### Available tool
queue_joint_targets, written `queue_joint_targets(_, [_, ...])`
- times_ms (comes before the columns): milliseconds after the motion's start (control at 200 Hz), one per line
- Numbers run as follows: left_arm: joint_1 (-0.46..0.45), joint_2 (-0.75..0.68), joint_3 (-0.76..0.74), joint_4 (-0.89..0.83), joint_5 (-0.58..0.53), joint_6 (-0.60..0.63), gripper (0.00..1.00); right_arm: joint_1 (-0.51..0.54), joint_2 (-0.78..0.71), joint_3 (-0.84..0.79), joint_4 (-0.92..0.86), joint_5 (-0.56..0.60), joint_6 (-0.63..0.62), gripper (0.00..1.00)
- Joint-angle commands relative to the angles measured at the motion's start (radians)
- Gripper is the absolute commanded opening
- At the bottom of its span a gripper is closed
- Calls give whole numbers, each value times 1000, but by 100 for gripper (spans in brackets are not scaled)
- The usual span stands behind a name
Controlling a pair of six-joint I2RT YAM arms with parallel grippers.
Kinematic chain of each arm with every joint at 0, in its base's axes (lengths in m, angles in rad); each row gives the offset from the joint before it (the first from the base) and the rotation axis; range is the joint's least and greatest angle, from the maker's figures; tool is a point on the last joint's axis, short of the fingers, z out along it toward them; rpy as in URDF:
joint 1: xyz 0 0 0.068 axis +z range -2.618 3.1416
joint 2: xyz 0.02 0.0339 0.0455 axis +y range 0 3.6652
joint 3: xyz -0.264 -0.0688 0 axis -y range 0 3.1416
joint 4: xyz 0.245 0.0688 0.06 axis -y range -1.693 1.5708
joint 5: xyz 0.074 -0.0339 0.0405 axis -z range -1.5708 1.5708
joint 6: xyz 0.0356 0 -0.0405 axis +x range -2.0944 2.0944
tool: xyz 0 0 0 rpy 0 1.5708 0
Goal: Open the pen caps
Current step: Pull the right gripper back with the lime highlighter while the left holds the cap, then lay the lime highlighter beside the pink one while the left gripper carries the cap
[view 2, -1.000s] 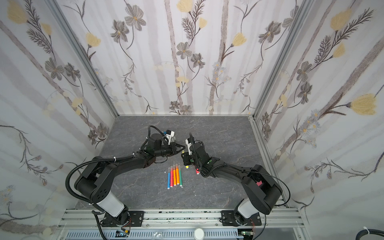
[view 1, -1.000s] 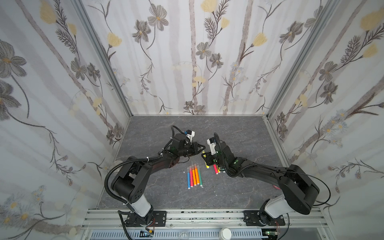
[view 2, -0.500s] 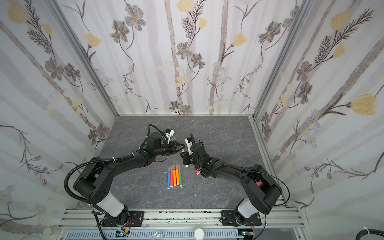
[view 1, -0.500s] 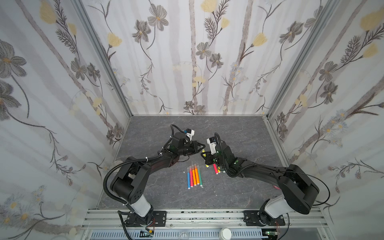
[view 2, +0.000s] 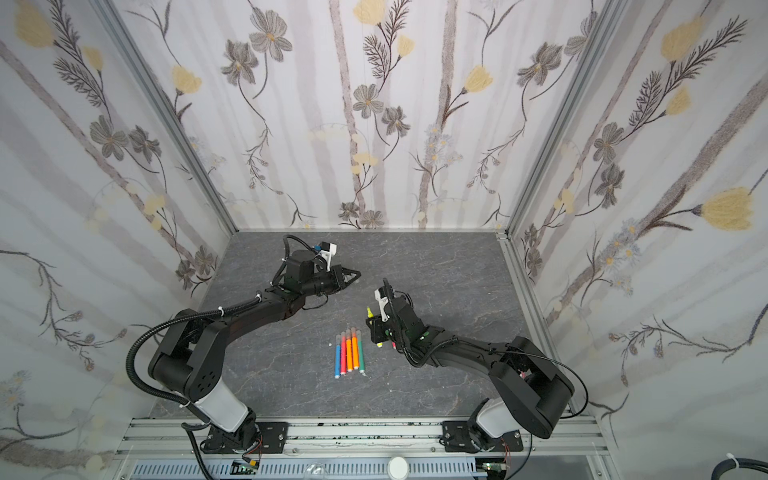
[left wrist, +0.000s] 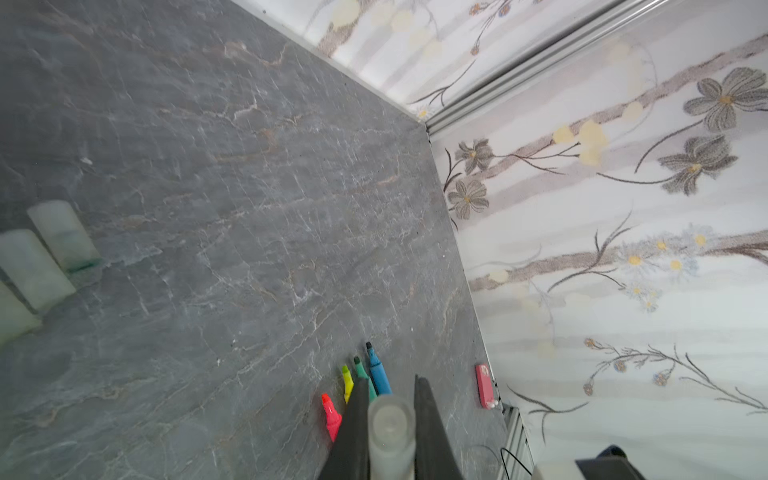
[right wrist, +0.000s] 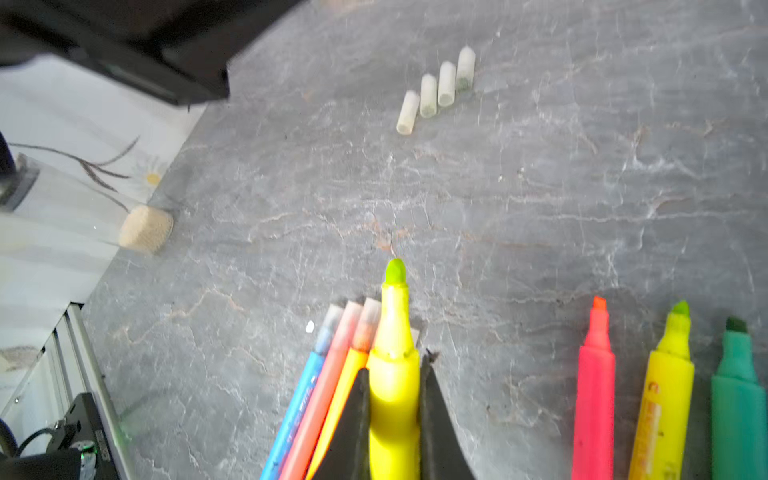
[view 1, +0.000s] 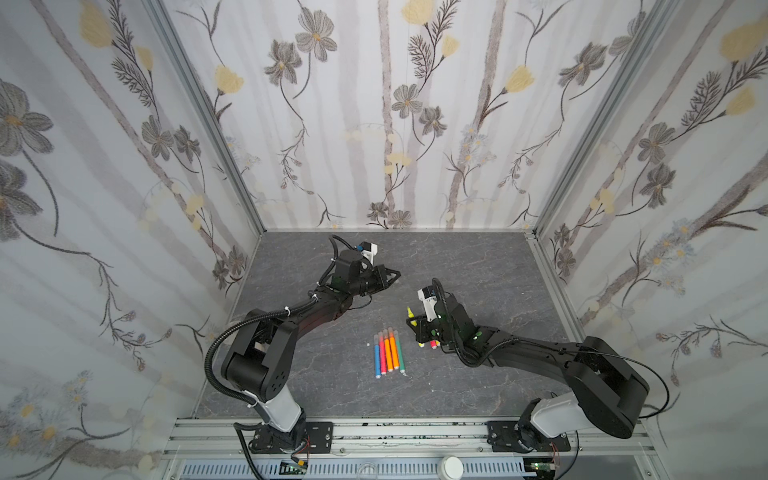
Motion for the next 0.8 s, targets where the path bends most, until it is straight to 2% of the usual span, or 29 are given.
queue_joint_targets(0, [12, 11, 15, 17, -35, 26, 0, 2, -28, -18, -5, 7, 14, 0])
queue_joint_targets(295, [92, -10, -31, -46, -62, 94, 0, 1, 1, 10, -74, 57, 1, 0])
queue_joint_targets(560, [201, -75, -130, -126, -100, 180, 0, 2, 174, 170, -238, 176, -26, 0])
queue_joint_targets(799, [267, -61, -172, -132, -87, 211, 0, 2, 284, 259, -336, 264, -37, 0])
